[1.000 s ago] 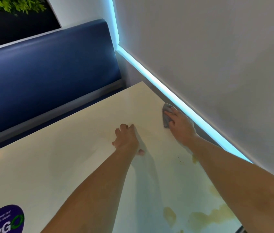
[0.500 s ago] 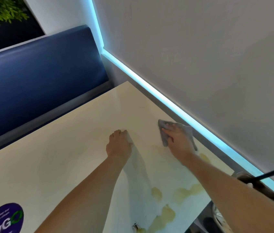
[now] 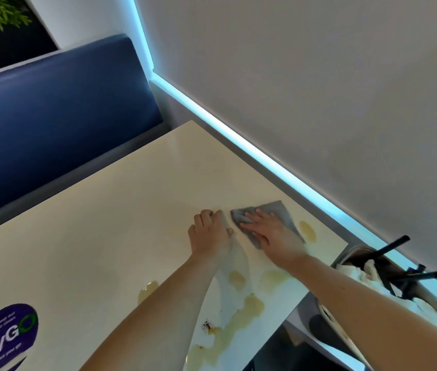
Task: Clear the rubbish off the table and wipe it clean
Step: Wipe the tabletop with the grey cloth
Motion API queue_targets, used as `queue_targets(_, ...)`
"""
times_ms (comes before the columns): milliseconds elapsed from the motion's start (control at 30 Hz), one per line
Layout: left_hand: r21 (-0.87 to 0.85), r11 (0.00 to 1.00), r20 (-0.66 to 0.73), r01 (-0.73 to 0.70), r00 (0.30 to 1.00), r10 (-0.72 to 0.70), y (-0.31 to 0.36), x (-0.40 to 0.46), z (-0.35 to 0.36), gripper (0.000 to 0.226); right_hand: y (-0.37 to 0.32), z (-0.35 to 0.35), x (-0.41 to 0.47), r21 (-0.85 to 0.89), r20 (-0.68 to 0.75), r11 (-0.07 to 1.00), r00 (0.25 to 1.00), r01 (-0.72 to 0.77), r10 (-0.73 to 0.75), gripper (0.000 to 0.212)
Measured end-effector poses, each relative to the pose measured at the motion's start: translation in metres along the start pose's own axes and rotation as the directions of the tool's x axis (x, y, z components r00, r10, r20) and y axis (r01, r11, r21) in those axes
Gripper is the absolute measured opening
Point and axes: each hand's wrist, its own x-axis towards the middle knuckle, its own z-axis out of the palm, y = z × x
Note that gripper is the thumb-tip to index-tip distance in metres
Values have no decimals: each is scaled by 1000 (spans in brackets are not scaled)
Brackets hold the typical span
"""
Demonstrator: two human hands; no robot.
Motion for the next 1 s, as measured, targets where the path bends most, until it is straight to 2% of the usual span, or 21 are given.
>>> queue_targets(33, 3, 1000, -6, -1, 1000, 1, 4, -3, 2, 41, 9, -8, -4, -14, 17, 1000, 1000, -4, 4, 43)
queue_targets(100, 6, 1000, 10, 14, 1000, -14, 9, -5, 3, 47, 27, -24, -3, -43, 1, 988, 989, -146, 147, 46)
queue_targets(200, 31, 998, 68, 63, 996, -65, 17, -2, -3, 73, 35, -29, 10, -47, -102, 935, 933, -351, 345, 49)
queue_targets(233, 39, 997, 81, 69, 994, -72, 20, 0, -4, 78, 31, -25, 15, -93, -89, 933, 936, -349, 341, 51)
queue_targets(300, 43, 995, 98, 86, 991, -89, 24, 3, -4, 81, 28, -17, 21, -122, 28, 961, 967, -247, 252, 55)
queue_targets(367, 54, 993, 98, 106, 989, -110, 25, 5, -2, 83, 30, -23, 20, -40, 88, 978, 975, -204, 206, 64)
queue_targets(433, 74, 990, 93, 120, 988, -127, 28, 7, 1, 85, 37, -35, 20, -31, 36, 967, 967, -253, 254, 69)
queue_targets(533, 94, 988, 90, 124, 987, -133, 32, 7, 5, 85, 39, -40, 28, 12, -93, 903, 898, -430, 429, 71)
queue_targets(600, 79, 988, 92, 133, 986, -140, 32, 7, 5, 86, 29, -35, 30, -50, -122, 919, 915, -391, 383, 51)
queue_targets(633, 67, 989, 97, 135, 985, -142, 32, 7, 6, 87, 26, -29, 27, -81, -94, 947, 948, -312, 304, 38)
queue_targets(700, 56, 990, 104, 130, 985, -136, 30, 5, 8, 91, 25, -19, 14, -61, 11, 985, 986, -164, 165, 49)
queue_targets(767, 63, 993, 87, 100, 991, -105, 28, 2, 8, 92, 35, -27, 0, -15, 31, 982, 981, -191, 191, 59)
queue_targets(900, 12, 999, 48, 45, 998, -46, 20, -4, 6, 83, 39, -37, -8, 9, -131, 926, 917, -378, 376, 56)
queue_targets(933, 6, 999, 48, 47, 998, -48, 19, -6, 5, 81, 29, -31, -14, 50, -161, 925, 911, -377, 380, 51)
queue_targets(1000, 14, 998, 61, 67, 996, -68, 21, -5, 5, 81, 10, -16, -31, 111, -186, 960, 944, -256, 273, 42)
